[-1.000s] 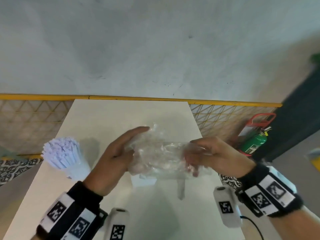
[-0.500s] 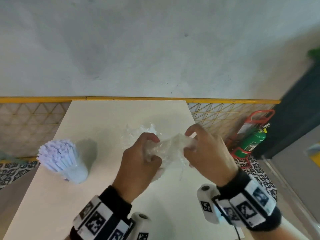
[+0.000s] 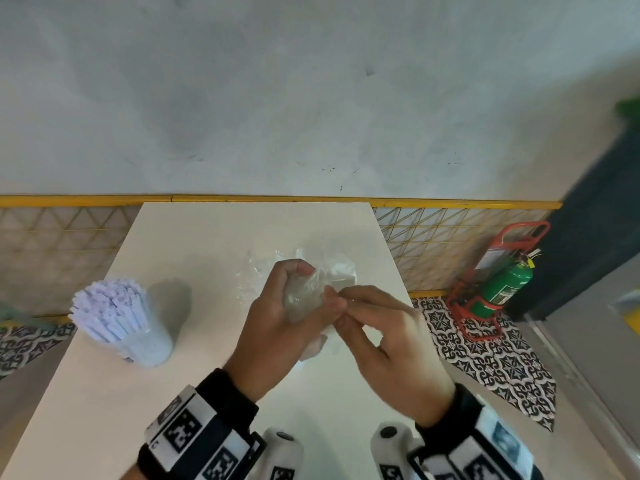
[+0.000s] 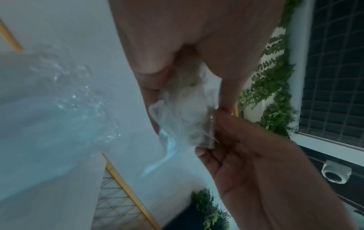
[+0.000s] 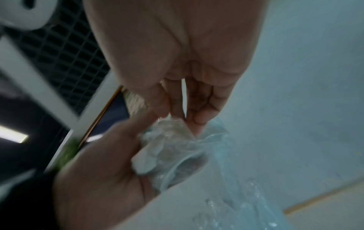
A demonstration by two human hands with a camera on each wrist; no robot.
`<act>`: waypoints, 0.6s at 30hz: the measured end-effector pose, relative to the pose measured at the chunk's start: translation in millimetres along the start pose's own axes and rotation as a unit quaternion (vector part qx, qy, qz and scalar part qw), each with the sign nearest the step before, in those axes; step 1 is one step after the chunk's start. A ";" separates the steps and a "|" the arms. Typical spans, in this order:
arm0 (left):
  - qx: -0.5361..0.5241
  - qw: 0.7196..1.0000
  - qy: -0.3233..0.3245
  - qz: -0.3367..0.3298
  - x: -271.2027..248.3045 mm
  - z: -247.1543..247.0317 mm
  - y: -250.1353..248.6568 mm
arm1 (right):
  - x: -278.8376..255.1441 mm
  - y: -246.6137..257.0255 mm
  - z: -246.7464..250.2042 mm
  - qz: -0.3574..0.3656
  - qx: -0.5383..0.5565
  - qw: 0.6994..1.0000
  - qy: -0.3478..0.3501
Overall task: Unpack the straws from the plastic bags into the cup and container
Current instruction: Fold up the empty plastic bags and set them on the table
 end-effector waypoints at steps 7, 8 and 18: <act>-0.030 0.994 0.108 -0.011 -1.4 -18.0 -0.6 | 6.8 -19.0 -2.2 -0.195 0.114 0.974 -0.032; -0.029 0.993 0.109 -0.011 -2.4 -22.4 0.2 | 6.5 -21.5 -5.6 -0.219 0.152 0.963 -0.029; 0.164 0.983 0.082 -0.018 -0.1 -55.9 19.2 | 17.6 -44.2 17.7 -0.022 -0.098 0.979 -0.178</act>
Point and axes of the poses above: each hand's wrist, its own x-axis towards the middle knuckle, its own z-axis out of the back of the hand, y = z × x, the point moved 3 cm from there along x, towards the middle knuckle, and after that the axes turned 6 degrees about -x, right-handed, at the moved point
